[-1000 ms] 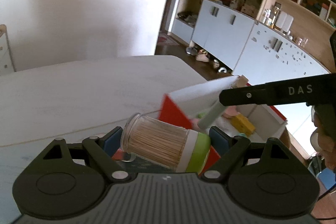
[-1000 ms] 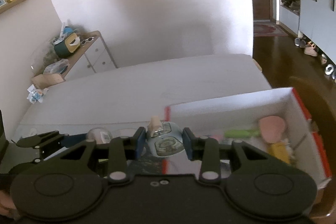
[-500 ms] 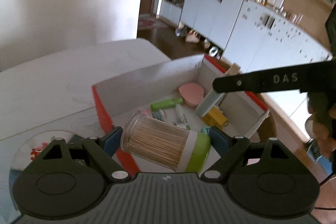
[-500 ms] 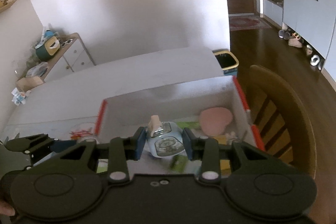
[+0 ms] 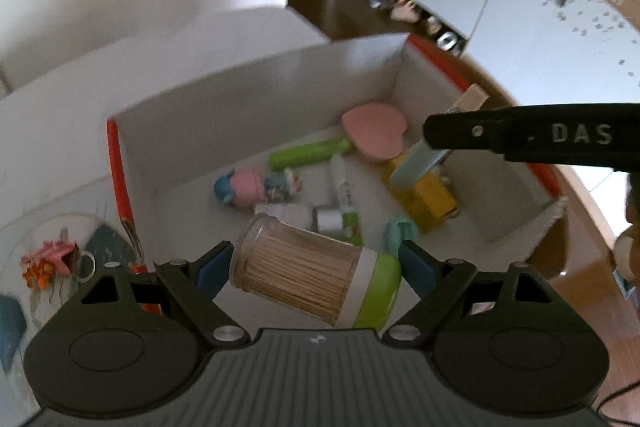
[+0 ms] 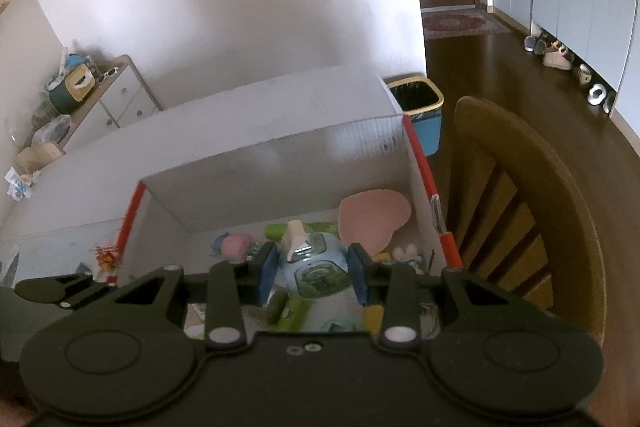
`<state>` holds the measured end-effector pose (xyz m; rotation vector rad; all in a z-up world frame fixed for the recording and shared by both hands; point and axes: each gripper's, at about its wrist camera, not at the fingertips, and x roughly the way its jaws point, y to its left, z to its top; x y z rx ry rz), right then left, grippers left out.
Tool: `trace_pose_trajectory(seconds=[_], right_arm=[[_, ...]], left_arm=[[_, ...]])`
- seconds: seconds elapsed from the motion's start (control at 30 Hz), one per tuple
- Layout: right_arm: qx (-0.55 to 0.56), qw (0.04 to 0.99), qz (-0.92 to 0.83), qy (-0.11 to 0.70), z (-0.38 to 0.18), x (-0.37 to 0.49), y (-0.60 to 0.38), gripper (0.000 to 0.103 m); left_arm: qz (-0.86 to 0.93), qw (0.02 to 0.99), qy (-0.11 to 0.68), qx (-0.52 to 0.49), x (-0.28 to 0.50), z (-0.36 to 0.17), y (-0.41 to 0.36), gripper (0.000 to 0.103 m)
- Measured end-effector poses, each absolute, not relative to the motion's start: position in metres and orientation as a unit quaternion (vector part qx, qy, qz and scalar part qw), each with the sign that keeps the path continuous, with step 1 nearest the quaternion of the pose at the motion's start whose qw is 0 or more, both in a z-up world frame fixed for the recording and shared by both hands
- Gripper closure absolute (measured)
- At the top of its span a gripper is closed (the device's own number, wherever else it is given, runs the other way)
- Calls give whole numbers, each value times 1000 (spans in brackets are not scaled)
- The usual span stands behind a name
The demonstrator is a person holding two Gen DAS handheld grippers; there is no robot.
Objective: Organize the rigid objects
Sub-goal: 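Carry the toothpick jar and tape dispenser into the box and open both tools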
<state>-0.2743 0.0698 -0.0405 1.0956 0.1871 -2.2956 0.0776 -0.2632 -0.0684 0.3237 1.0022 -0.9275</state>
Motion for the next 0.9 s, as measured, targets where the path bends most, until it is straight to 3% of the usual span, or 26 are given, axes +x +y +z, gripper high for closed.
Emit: trace_pose_trajectory(seconds=[0.63, 0.8, 0.9], right_arm=[[428, 304, -846, 93, -68, -294, 61, 66], [444, 300, -839, 97, -71, -294, 70, 66], [448, 299, -837, 94, -71, -292, 76, 66]], left_arm=[[-361, 767, 503, 170, 86, -99, -302, 14], [-354, 757, 525, 163, 92, -106, -303, 24], [-353, 748, 537, 167, 94, -108, -306, 24]])
